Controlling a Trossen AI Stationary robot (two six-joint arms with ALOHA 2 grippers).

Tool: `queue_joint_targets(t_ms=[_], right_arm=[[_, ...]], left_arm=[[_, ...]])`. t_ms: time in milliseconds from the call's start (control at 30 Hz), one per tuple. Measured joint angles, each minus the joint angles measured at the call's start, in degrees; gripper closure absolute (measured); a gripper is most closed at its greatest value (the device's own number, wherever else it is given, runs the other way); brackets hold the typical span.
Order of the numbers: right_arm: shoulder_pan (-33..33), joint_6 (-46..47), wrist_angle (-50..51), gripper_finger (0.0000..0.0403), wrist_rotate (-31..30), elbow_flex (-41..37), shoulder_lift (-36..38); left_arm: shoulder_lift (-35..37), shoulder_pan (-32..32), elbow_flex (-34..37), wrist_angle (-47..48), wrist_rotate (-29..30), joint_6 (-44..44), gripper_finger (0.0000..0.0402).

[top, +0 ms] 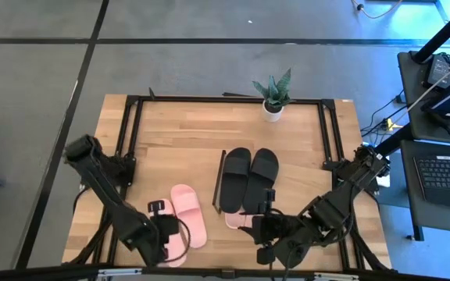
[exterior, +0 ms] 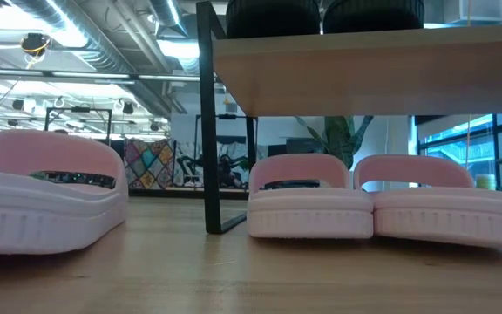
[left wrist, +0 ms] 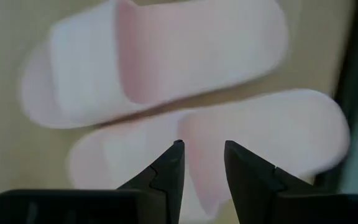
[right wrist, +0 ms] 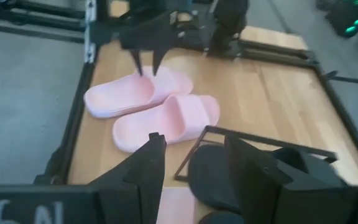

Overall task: Pick and place slides into the shelf
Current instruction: Put the left pink slipper under the shelf

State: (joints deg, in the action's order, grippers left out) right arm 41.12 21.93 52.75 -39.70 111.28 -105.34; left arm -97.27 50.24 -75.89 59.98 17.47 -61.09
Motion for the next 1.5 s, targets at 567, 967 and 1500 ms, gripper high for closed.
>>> queue_joint_targets(t_ms=[567,967,1500], right_arm=[[0.40,0.04,0.02,0.0237,2.47,0.00,0.00],[0.57,0.26,1.42,0.0237,2.48,0.00,0.00],[0.57,0.28,1.53,0.0237,2.49,0.00,0.00]], left_arm=[[7.34,1.15,12.08,-5.96,-4.42,-5.80,0.0296],[7.34,1.15,12.08,-10.33,-9.73,-5.81,0.0276],[7.34,0.08,12.08,-14.40,-6.62,-12.14,0.0205]])
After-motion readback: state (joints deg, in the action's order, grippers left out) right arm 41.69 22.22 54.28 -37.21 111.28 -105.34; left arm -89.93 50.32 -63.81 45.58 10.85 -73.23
